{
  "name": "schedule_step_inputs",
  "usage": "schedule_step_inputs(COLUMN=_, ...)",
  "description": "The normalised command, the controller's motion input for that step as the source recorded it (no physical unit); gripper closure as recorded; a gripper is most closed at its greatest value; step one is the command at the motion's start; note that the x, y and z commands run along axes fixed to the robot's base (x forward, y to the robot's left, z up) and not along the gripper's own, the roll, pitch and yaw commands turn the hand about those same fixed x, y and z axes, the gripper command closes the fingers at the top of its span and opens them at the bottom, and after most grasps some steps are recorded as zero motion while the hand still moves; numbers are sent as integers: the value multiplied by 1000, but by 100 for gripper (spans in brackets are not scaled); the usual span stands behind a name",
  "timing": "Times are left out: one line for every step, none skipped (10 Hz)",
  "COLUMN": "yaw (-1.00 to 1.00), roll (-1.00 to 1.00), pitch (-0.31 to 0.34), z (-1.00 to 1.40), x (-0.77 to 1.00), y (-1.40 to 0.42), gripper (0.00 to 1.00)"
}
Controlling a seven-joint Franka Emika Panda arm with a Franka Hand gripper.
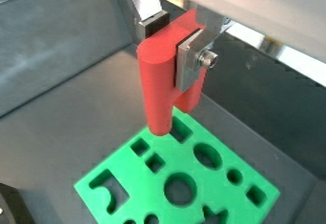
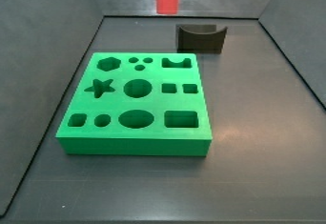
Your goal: Insert the square-circle object.
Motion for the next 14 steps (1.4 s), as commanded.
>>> schedule_step_inputs(yaw=-591, roll=-19, pitch=-71, z=-677, x=-634, y=-17, gripper=100)
schedule_step_inputs(yaw=-549, roll=-29, pitch=-76, z=-697, x=-677, y=-31, gripper=100)
schedule_step_inputs(yaw=-583, roll=-97, pitch=-114, z=-863, x=-671, y=0, gripper=100)
schedule_step_inputs(yaw=-769, roll=-130, pitch=-124, z=-811, x=-486, y=0, gripper=100)
schedule_step_inputs(yaw=-1000, roll=-26, pitch=-66, z=-537, x=-123, y=0, gripper=100)
schedule_step_inputs(yaw=-1000, roll=0, pitch=-10, z=-403, x=0, y=0, gripper=100)
schedule_step_inputs(yaw=-1000, roll=10, pitch=0, z=-249, x=0, y=-3, gripper=100)
schedule_step_inputs(yaw=-851, roll=59, pitch=11, z=-77, x=-23, y=-283, gripper=100)
schedule_step_inputs(yaw=-494, roll=50, pitch=0, z=-97, x=-277, y=-551, gripper=100)
schedule_step_inputs(yaw=-214, roll=59, pitch=-3, z=-114, x=-534, y=-657, gripper=100)
schedule_step_inputs(yaw=-166, roll=9, pitch=-59, z=-146, x=-680, y=-571, gripper=100)
schedule_step_inputs(yaw=-563, roll=0, pitch=-46, z=-203, x=-457, y=-266, gripper=100)
schedule_step_inputs(yaw=-1000, roll=0, pitch=-11, z=-103, x=-97, y=0, gripper=100)
schedule_step_inputs(yaw=-1000, roll=0, pitch=0, z=-83, x=0, y=0, gripper=100)
